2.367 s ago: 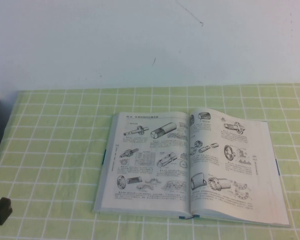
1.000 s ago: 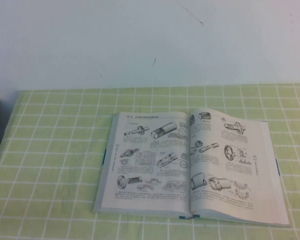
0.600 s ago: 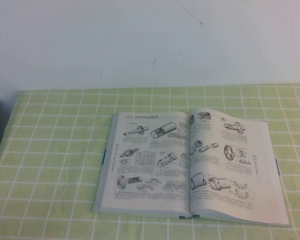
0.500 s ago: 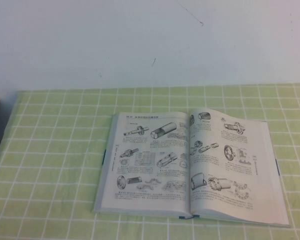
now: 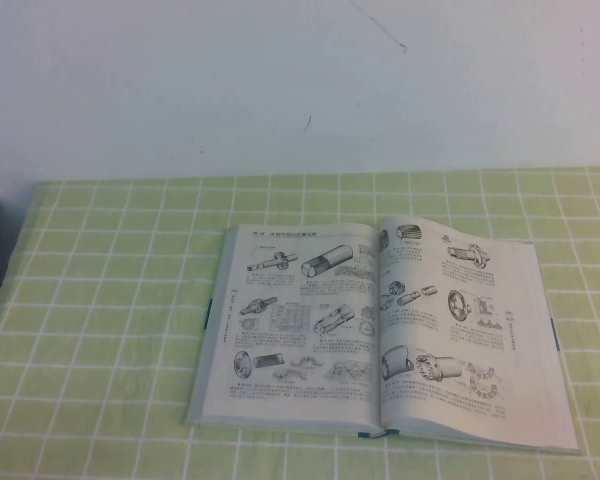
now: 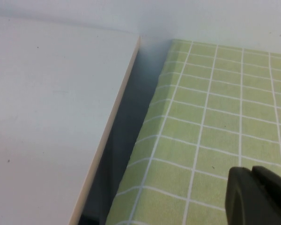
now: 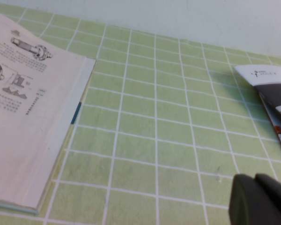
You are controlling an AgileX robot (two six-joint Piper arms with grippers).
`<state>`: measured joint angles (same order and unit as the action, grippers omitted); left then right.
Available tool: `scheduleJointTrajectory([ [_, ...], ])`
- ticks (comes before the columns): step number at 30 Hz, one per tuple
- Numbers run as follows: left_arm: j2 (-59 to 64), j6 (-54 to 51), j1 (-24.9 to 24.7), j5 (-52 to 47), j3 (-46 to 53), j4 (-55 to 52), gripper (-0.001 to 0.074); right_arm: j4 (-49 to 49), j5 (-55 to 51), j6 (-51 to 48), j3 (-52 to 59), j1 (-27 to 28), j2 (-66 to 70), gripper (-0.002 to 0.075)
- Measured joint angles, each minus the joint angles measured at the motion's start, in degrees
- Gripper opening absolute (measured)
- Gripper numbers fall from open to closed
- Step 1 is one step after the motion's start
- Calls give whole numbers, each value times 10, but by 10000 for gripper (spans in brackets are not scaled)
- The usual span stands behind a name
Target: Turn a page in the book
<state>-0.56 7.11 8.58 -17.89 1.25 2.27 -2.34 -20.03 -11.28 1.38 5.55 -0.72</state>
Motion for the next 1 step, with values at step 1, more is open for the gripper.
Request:
scheduleJointTrajectory([
  [1,0,0,0,0,0,0,-4,0,0,0,0,0,0,-3],
])
